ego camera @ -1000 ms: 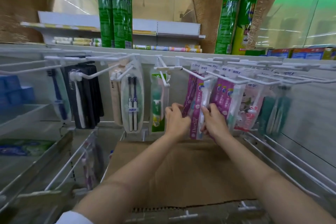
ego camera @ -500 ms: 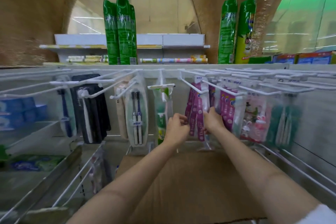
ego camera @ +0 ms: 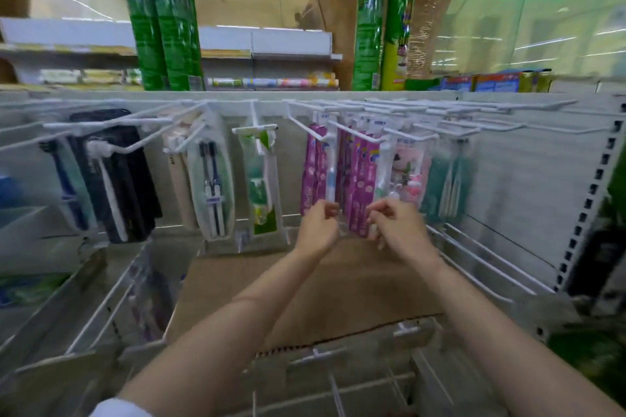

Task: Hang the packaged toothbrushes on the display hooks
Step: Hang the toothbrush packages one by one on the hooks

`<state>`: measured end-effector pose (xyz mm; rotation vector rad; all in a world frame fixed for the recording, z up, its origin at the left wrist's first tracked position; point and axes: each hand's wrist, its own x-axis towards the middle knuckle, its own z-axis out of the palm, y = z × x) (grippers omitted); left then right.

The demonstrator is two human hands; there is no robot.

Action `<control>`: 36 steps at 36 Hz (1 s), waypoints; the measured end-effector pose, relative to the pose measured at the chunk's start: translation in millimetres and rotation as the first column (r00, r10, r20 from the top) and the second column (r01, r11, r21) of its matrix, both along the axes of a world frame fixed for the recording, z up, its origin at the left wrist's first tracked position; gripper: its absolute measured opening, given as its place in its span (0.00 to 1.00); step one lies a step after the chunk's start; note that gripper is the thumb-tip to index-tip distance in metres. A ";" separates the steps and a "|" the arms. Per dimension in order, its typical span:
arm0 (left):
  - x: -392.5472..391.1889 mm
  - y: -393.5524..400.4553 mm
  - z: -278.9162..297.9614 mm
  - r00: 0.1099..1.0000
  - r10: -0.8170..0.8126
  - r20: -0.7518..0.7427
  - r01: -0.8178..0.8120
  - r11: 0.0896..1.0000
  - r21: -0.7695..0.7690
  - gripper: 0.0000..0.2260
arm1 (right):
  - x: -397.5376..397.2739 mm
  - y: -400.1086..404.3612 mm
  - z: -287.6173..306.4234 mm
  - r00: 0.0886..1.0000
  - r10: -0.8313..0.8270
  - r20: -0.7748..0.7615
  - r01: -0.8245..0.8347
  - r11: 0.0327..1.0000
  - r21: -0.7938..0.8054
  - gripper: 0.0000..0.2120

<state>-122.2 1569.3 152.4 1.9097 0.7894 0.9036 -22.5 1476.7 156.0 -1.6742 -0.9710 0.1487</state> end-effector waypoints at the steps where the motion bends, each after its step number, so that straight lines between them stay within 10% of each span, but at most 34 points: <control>1: 1.2 -3.5 -2.7 1.000 -0.012 -0.003 0.012 1.000 -0.010 0.13 | 6.7 -2.9 0.3 0.998 -0.060 0.017 0.060 0.998 0.024 0.07; 11: 15.4 -15.1 12.6 0.979 -0.193 -0.063 0.193 0.981 -0.009 0.21 | 40.4 13.0 21.4 0.993 -0.093 0.075 0.096 0.995 -0.032 0.10; 17: 34.7 -23.7 14.1 0.902 -0.311 -0.298 0.343 0.937 0.060 0.46 | 57.6 15.0 26.0 0.956 -0.191 0.221 0.208 0.977 -0.054 0.10; 22: 51.2 -22.0 -2.8 0.907 -0.324 -0.270 0.350 0.935 0.054 0.28 | 75.9 5.0 29.0 0.932 -0.213 0.294 0.228 0.973 -0.019 0.09; 28: 59.1 -1.6 -0.4 0.995 0.080 0.050 -0.087 0.986 0.142 0.25 | 81.1 -5.5 38.2 0.944 -0.177 0.277 0.209 0.974 -0.091 0.06; 33: 60.6 5.3 4.1 0.953 -0.300 -0.050 0.302 0.952 0.048 0.26 | 78.5 -5.5 36.7 0.949 -0.141 0.283 0.179 0.977 -0.113 0.08; 36: 61.9 10.7 4.2 0.980 -0.199 -0.018 0.200 0.978 0.055 0.24 | 79.1 -3.7 33.4 0.943 -0.135 0.305 0.184 0.973 -0.137 0.09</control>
